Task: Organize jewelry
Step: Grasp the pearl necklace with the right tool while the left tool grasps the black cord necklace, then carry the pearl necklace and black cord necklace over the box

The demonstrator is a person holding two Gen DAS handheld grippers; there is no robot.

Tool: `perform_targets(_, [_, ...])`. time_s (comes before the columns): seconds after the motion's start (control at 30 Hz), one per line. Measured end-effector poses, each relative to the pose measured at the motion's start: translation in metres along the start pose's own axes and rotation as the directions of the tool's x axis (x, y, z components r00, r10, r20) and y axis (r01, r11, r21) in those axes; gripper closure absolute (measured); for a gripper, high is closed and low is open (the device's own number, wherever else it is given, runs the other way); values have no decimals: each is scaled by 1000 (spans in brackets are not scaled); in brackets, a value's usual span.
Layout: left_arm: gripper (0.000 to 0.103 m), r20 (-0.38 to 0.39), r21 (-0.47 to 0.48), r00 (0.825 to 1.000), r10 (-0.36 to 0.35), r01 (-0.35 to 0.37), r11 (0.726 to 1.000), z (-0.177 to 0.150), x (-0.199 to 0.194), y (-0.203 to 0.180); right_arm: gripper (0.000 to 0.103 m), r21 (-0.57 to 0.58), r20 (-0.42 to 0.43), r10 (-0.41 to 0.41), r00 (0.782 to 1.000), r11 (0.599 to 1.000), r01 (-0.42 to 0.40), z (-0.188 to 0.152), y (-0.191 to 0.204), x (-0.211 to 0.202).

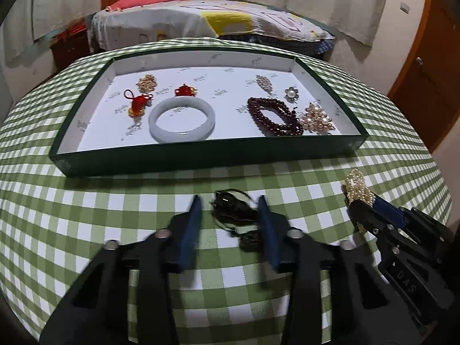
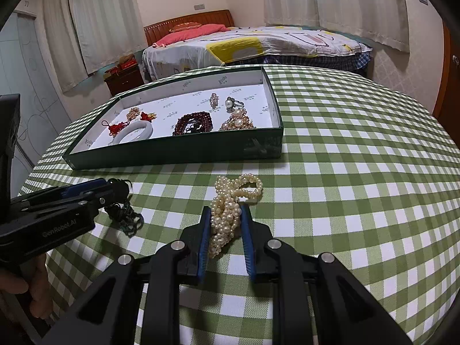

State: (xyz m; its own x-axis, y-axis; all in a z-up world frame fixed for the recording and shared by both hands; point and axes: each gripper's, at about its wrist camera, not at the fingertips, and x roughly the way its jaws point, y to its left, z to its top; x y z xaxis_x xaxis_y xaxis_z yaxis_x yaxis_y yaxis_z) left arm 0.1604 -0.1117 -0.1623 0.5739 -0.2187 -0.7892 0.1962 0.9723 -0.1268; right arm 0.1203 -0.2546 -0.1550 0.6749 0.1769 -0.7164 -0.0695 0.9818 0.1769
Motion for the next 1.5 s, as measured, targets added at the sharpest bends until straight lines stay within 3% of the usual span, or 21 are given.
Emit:
perform_targets(0.63, [74,27,20,999,-42,42,999,-3,-16,3,82,-3,7,0,1000,1000,0,0,1,-1])
perform_targets(0.9, [74,55,15,997,-48,47,999,1,-29,8,83,-18,55,3,998,1000,-2,7,7,-15])
perform_targets(1.5, [74,200,14,978,-52,50,999,30,-72,21,83,-56,153,41,987,998,-33,47,30,-36])
